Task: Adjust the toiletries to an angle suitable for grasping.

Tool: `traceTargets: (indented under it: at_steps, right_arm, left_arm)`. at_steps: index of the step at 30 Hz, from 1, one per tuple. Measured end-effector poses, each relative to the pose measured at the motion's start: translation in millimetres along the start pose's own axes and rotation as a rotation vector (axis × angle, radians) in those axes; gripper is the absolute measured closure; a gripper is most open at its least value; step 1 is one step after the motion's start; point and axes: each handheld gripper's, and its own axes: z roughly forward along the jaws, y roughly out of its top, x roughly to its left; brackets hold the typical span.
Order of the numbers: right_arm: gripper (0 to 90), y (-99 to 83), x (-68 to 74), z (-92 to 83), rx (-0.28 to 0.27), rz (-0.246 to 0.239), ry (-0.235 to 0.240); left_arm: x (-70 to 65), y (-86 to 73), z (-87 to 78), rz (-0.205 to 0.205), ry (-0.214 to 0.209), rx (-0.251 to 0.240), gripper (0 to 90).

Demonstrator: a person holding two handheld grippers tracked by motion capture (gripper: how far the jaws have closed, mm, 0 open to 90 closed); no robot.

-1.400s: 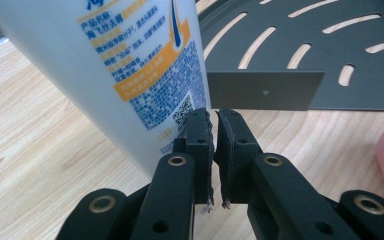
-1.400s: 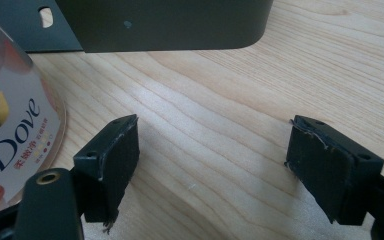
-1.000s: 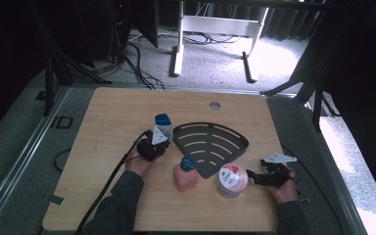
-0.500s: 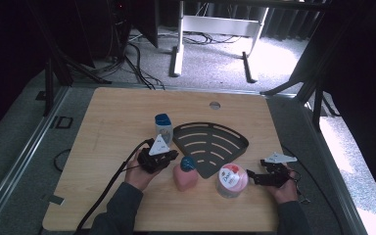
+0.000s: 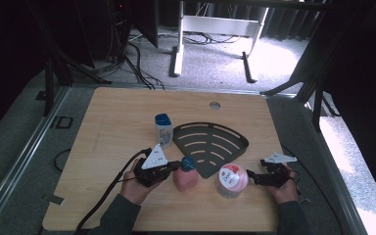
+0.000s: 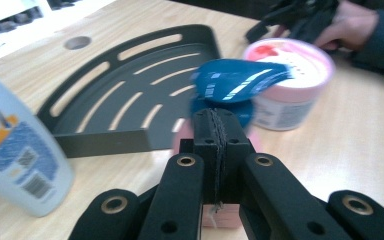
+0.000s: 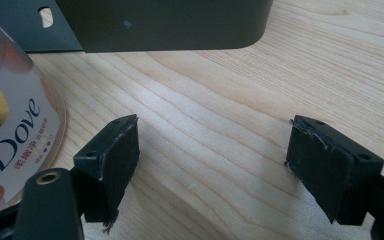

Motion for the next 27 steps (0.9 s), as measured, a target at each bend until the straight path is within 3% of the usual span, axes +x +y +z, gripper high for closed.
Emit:
traceTargets:
  at_steps: [4,13,27]
  right_arm:
    - [20.7,0.0,0.0,0.0,0.0,0.0,0.0]
    - [20.7,0.0,0.0,0.0,0.0,0.0,0.0]
    - [20.7,0.0,-0.1,0.0,0.0,-0.001,0.0]
  left_arm:
    - [-11.9,-0.3,2.5,0.008,-0.035,0.013,89.3]
    - [-13.9,0.2,11.5,-0.036,-0.095,-0.011,89.0]
    - [-17.7,5.2,23.9,-0.056,-0.116,-0.023,86.2]
